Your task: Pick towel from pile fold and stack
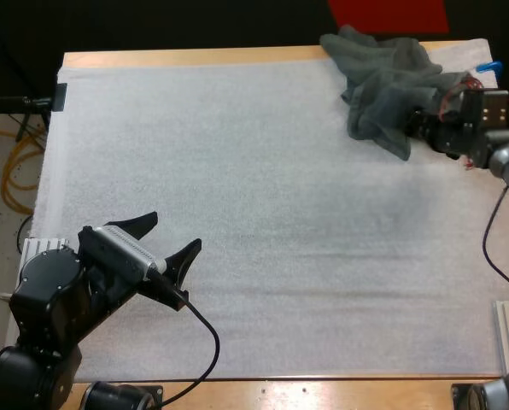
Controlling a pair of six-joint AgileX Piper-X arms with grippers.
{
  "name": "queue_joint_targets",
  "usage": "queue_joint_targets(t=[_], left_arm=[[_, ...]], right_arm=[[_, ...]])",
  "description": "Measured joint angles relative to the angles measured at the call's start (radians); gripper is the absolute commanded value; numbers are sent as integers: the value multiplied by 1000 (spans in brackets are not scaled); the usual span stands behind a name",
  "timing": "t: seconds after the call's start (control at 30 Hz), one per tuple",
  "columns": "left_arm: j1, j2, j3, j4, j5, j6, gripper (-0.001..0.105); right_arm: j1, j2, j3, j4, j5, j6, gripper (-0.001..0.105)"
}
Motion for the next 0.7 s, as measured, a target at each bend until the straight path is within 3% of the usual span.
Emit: queue_joint_targets(t=[0.13,0.23,0.33,0.4,0.57,0.7], left_arm=[[0,0,0,0,0,0,70],[0,0,0,0,0,-1,70],[0,0,0,0,0,-22,70],[0,0,0,-2,0,-36,70],[0,0,0,-2,0,-45,70],[0,0,0,-2,0,-45,70]], right_arm=[[9,73,-48,0,-63,48,73],[29,113,-77,0,-79,88,55],[52,143,-99,-3,-84,109,29],[60,152,-107,-5,-84,109,3],[64,136,-114,-7,-124,107,0],[64,34,-114,-7,-161,30,0]])
